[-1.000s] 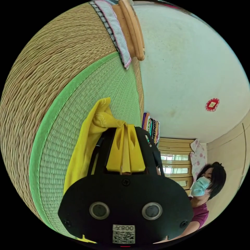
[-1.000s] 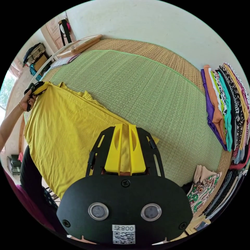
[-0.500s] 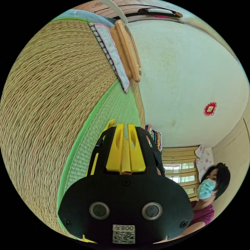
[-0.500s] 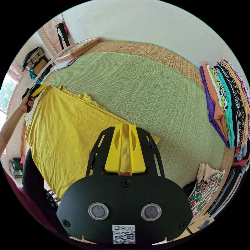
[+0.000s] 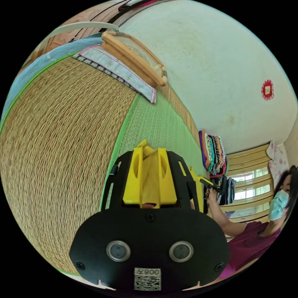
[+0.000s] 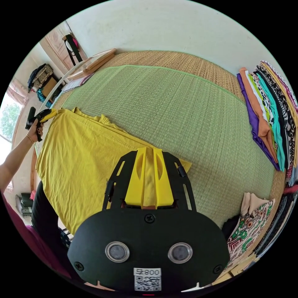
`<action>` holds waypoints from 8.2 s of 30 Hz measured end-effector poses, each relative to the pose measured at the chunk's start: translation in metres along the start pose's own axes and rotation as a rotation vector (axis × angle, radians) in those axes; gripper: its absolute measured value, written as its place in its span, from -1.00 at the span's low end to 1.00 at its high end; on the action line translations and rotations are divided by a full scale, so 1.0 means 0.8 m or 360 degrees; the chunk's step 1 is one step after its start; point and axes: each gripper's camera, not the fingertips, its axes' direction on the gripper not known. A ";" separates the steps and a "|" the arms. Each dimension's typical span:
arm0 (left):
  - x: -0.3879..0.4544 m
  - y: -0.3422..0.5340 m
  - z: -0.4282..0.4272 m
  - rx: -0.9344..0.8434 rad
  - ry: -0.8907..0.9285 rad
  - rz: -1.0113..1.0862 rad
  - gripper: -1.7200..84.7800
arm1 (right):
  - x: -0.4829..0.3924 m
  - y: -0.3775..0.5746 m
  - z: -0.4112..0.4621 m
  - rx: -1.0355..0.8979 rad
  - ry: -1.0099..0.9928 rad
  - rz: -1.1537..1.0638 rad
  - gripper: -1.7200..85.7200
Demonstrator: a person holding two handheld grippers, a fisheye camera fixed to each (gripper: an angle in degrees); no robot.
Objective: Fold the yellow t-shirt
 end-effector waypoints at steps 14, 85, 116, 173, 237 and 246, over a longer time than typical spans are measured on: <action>0.091 -0.019 0.022 -0.0245 -0.0499 0.0329 -0.89 | 0.030 0.018 -0.020 0.0027 -0.0006 0.0001 -0.85; 0.032 0.349 -0.358 -0.0103 0.0191 -0.0263 -0.73 | 0.189 0.516 -0.312 0.0107 -0.0833 0.0827 -0.74; 0.140 0.406 -0.340 -0.0027 0.0181 -0.0363 -0.96 | 0.169 0.517 -0.357 -0.0044 -0.0921 0.0748 -0.96; 1.053 0.642 0.555 -0.1045 -0.0260 0.1700 -0.94 | 0.176 0.609 -0.371 0.0207 -0.1437 0.0903 -0.96; 0.850 0.738 0.420 -0.1453 -0.0150 0.1191 -0.87 | 0.116 0.682 -0.427 0.0374 -0.1370 0.1018 -0.78; 0.868 0.744 0.415 -0.1411 -0.0122 0.1237 -0.81 | 0.119 0.669 -0.405 0.0295 -0.1285 0.1052 -0.74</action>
